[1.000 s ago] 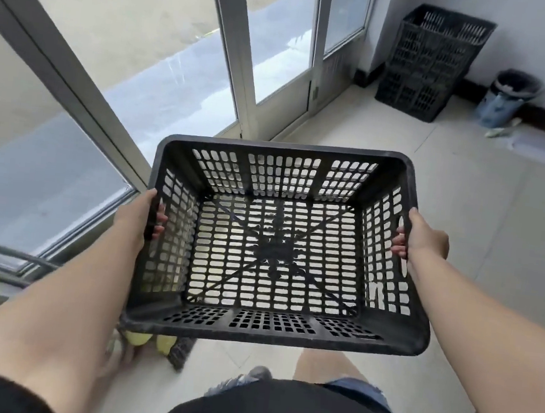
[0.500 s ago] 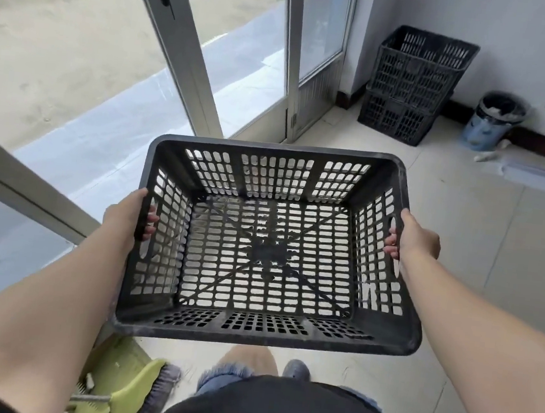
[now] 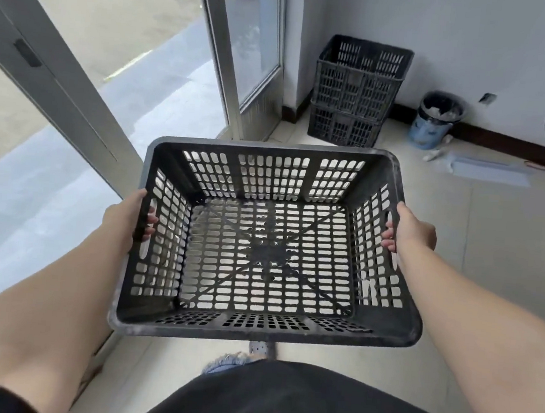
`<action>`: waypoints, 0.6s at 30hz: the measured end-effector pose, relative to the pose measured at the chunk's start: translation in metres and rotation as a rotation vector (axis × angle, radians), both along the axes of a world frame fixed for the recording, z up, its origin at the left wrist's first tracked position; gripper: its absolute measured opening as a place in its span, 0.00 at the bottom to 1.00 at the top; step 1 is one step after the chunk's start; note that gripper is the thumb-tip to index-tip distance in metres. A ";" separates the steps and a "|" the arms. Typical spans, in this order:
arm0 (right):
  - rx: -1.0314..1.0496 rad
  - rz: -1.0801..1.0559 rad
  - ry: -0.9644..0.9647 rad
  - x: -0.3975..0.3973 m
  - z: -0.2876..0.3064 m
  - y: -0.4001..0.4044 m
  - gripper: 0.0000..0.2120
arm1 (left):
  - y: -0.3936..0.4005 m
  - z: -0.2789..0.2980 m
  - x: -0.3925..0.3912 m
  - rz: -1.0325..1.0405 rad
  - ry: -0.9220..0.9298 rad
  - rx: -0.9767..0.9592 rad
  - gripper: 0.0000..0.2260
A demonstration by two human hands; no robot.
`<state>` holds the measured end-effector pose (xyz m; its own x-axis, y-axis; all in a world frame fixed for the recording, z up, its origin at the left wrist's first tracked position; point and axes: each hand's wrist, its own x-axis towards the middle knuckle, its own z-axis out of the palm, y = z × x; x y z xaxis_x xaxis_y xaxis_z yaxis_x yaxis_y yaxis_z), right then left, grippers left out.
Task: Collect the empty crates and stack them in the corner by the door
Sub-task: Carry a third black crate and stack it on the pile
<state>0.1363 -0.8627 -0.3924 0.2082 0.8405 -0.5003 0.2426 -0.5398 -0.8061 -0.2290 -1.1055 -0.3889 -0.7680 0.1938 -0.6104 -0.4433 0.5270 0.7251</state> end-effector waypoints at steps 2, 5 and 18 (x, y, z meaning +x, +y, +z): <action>-0.001 -0.038 -0.004 -0.019 0.002 0.025 0.22 | 0.039 0.002 -0.029 -0.037 -0.012 0.006 0.19; 0.007 -0.094 -0.001 -0.043 0.005 0.065 0.21 | 0.099 0.010 -0.061 -0.080 0.010 0.019 0.18; -0.003 -0.224 0.049 -0.120 0.002 0.268 0.21 | 0.343 0.033 -0.139 -0.110 0.113 0.081 0.15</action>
<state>0.0158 -0.5942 -0.3904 0.3651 0.7746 -0.5165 0.0771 -0.5780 -0.8124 -0.3682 -0.7628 -0.3559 -0.8025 0.3252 -0.5002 -0.2993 0.5058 0.8091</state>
